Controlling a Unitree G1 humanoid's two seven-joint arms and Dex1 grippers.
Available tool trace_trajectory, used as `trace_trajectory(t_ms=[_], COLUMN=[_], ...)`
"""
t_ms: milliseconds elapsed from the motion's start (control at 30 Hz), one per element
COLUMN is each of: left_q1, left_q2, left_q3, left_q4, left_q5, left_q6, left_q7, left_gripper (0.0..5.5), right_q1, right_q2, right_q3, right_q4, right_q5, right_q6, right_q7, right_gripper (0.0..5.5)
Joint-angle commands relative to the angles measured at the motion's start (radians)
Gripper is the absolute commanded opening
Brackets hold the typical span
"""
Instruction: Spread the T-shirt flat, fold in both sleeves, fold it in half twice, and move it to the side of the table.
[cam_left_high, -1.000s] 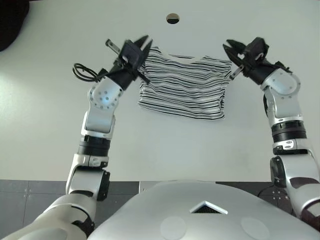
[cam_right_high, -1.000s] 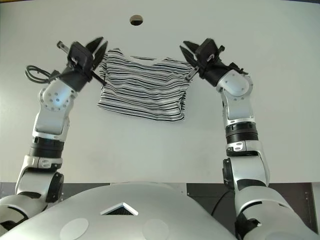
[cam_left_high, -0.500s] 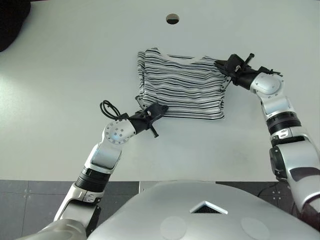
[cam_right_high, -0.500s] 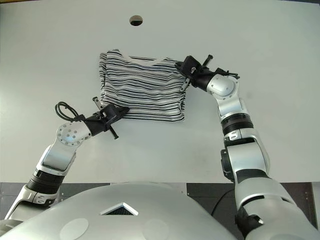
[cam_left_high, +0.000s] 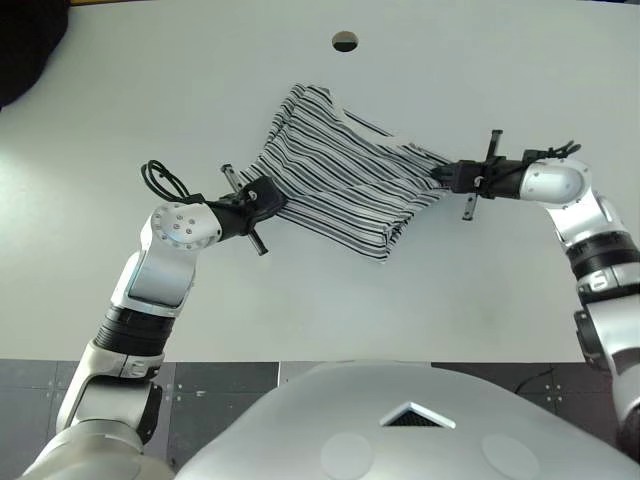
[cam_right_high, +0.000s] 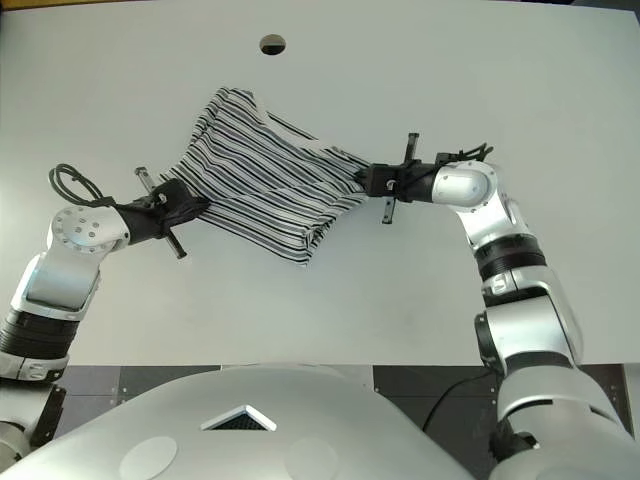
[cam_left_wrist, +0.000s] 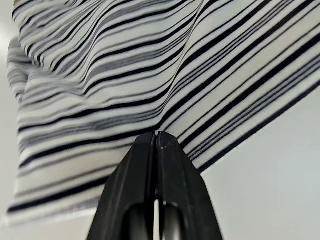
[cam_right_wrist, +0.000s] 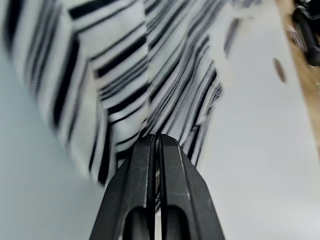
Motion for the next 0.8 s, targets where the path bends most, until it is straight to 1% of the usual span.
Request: trace_trajectory(t_ms=[33, 167, 300, 433, 567, 700, 800], left_q1=[-0.106, -0.137, -0.152, -0.162, -0.119, -0.038, 0.031], left_q2=[0.034, 0.013, -0.016, -0.051, -0.05, -0.011, 0.0], left_q3=[0.016, -0.005, -0.032, -0.045, -0.023, 0.064, 0.084], left_q4=[0.153, 0.23, 0.24, 0.247, 0.212, 0.083, -0.043], left_q5=[0.02, 0.028, 0.032, 0.031, 0.009, -0.063, -0.104], left_q6=[-0.037, -0.118, -0.179, -0.218, -0.268, -0.327, -0.322], left_q7=[-0.021, -0.017, -0.022, -0.016, -0.017, -0.031, -0.05], left_gripper=[0.13, 0.13, 0.13, 0.13, 0.13, 0.13, 0.13], right_q1=[0.278, 0.407, 0.476, 0.487, 0.458, 0.384, 0.347], right_q2=[-0.13, -0.176, -0.194, -0.19, -0.177, -0.148, -0.146], right_q3=[0.039, 0.071, 0.089, 0.074, 0.006, -0.119, -0.139], right_q4=[-0.446, -0.843, -1.028, -1.074, -1.038, -1.033, -0.982], right_q5=[0.086, 0.152, 0.169, 0.174, 0.214, 0.351, 0.351], right_q6=[0.169, 0.331, 0.428, 0.471, 0.472, 0.51, 0.497], right_q7=[0.152, 0.2, 0.218, 0.202, 0.168, 0.139, 0.131], right_gripper=[0.13, 0.13, 0.13, 0.13, 0.13, 0.13, 0.13])
